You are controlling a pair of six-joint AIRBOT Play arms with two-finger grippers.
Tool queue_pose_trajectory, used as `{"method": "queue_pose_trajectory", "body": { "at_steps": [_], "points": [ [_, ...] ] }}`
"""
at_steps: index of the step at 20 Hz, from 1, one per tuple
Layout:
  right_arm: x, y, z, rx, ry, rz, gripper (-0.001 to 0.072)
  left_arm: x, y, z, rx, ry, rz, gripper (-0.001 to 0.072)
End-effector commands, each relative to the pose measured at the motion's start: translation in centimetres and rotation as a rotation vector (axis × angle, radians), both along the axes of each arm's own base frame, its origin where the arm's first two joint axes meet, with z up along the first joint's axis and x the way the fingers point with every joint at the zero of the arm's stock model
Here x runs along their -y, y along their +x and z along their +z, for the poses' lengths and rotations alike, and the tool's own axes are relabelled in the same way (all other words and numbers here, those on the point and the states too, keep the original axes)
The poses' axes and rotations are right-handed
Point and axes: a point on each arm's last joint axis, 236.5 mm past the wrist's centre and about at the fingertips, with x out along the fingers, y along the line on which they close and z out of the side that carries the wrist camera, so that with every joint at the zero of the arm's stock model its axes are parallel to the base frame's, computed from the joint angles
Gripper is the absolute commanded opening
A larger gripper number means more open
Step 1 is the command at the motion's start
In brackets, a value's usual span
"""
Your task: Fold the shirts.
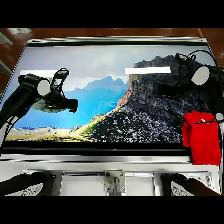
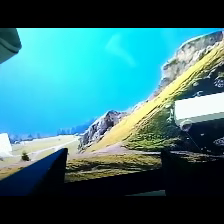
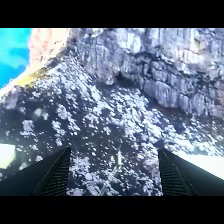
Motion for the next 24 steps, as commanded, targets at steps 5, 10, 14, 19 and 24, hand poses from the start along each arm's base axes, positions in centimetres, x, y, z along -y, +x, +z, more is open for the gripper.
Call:
{"method": "queue_pose_trajectory", "body": {
  "at_steps": [5,10,14,19,24],
  "points": [
    [-0.6,0.7,0.4,0.031,0.029,-0.006,0.0666,0.4,1.0,-0.7,0.017,-0.008,0.000,0.0694],
    [-0.5,1.0,0.5,0.042,0.027,-0.008,0.0665,-1.1,2.4,-1.9,0.042,0.078,-0.033,0.0694],
    [-0.5,0.4,0.3,0.016,0.025,-0.003,0.0666,-7.9,7.1,0.7,0.146,0.164,0.093,0.0705],
    [-0.6,-0.2,0.0,-0.013,0.023,0.003,0.0666,-22.5,10.6,1.0,0.181,0.097,0.532,0.0707],
    [-0.6,-0.5,-0.1,-0.036,0.043,-0.038,0.0665,-27.3,11.0,-4.7,0.095,-0.147,0.734,0.0707]
  ]
}}
